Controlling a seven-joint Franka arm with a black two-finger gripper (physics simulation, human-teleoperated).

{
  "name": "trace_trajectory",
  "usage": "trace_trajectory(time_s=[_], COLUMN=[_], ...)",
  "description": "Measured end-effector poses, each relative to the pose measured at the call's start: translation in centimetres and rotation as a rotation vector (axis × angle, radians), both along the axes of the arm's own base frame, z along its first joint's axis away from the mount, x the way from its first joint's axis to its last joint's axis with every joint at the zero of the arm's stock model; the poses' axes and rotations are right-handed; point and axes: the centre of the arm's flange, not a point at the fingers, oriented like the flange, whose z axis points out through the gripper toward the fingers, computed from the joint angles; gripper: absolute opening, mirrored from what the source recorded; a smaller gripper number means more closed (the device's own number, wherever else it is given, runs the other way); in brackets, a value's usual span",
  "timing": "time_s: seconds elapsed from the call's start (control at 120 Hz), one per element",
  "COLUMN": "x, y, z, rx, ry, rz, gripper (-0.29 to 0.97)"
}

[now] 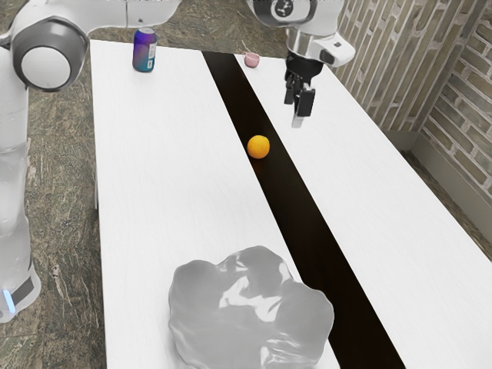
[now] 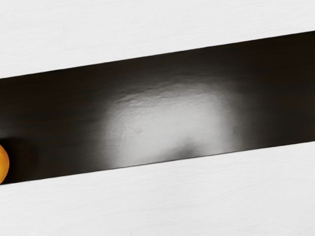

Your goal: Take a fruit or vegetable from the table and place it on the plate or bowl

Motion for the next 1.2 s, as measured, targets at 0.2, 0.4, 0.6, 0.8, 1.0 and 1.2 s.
trace_trajectory(time_s=[0.2, 0.4, 0.6, 0.8, 1.0, 1.2], x=[0.2, -0.1, -2.2, -3.7, -4.2, -2.9], y=[1.3, 5.6, 8.1, 10.9, 12.6, 14.4], z=[-0.7, -1.4, -5.2, -8.8, -11.4, -11.8], rx=[-0.001, 0.051, 0.108, 0.087, 0.090, 0.157], ry=[0.024, 0.067, 0.099, 0.086, 0.069, -0.007], rz=[-0.001, -0.094, -0.309, -0.451, -0.564, -0.651], gripper=[0.67, 0.67, 0.67, 0.67, 0.67, 0.67])
